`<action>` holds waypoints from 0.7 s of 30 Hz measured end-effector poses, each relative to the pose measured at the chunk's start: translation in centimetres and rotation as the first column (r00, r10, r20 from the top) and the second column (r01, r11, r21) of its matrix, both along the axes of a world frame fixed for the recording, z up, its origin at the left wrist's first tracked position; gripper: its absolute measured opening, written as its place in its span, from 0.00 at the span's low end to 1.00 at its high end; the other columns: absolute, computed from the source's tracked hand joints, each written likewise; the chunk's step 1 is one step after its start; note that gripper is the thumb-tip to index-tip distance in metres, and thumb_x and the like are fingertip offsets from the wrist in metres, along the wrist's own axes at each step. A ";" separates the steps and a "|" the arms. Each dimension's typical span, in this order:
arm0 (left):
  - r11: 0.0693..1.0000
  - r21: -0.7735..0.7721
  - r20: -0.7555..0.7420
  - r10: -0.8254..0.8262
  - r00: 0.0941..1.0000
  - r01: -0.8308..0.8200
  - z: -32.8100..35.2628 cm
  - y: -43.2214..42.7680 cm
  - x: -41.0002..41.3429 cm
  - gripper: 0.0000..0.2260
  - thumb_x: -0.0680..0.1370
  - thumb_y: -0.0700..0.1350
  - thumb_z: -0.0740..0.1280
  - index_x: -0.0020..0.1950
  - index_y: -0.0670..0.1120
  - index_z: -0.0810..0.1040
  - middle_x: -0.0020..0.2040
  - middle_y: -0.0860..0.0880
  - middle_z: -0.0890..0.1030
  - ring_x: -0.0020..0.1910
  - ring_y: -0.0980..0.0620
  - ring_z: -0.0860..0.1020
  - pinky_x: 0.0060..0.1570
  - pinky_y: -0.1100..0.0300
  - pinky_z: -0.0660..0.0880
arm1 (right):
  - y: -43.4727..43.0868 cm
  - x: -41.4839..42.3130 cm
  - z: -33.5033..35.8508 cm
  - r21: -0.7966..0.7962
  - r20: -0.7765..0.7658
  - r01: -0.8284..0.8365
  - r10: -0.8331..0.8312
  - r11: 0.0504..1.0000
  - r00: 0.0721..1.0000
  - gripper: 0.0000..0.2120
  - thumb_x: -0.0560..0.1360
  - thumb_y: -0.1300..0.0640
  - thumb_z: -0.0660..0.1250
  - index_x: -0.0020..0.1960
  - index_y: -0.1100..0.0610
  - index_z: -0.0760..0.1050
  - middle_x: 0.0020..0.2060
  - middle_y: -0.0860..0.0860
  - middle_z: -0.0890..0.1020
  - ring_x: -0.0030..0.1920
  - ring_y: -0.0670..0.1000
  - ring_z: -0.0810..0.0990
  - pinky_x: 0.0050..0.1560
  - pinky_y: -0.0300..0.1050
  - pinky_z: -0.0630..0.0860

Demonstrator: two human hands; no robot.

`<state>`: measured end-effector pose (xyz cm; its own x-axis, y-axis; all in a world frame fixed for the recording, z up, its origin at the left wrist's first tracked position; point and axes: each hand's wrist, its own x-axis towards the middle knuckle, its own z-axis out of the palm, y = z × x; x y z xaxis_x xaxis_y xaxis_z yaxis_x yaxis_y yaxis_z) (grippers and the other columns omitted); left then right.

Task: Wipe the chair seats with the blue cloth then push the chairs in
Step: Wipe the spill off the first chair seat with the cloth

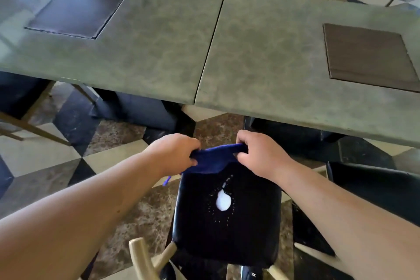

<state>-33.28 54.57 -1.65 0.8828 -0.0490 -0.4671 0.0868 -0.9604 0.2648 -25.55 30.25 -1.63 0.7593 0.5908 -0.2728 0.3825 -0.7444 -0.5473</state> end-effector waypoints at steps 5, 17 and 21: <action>0.988 0.035 0.134 0.147 0.980 -0.153 -7.1 1.1 -0.1 0.05 0.79 0.49 0.69 0.49 0.56 0.73 0.48 0.54 0.76 0.44 0.46 0.74 0.39 0.52 0.70 | 0.8 0.9 -5.9 -0.005 0.022 0.077 -0.077 0.997 0.997 0.11 0.74 0.56 0.69 0.41 0.49 0.67 0.35 0.47 0.76 0.35 0.48 0.74 0.32 0.48 0.64; 0.797 -0.057 0.011 0.603 0.798 -0.602 -26.7 2.7 -1.1 0.16 0.80 0.53 0.71 0.63 0.47 0.73 0.58 0.47 0.74 0.54 0.38 0.79 0.46 0.47 0.73 | 9.3 1.1 -26.2 -0.014 0.092 0.112 -0.110 0.994 0.990 0.15 0.74 0.62 0.67 0.58 0.50 0.71 0.51 0.52 0.80 0.50 0.60 0.79 0.42 0.52 0.75; 0.588 0.050 -0.461 0.731 0.503 -0.808 -33.6 0.3 -5.0 0.49 0.74 0.67 0.75 0.81 0.38 0.57 0.74 0.39 0.71 0.71 0.38 0.75 0.68 0.49 0.73 | 11.4 -1.3 -32.8 -0.252 -0.106 -0.162 0.140 0.954 0.985 0.25 0.78 0.45 0.65 0.74 0.44 0.68 0.66 0.55 0.77 0.65 0.63 0.75 0.57 0.57 0.74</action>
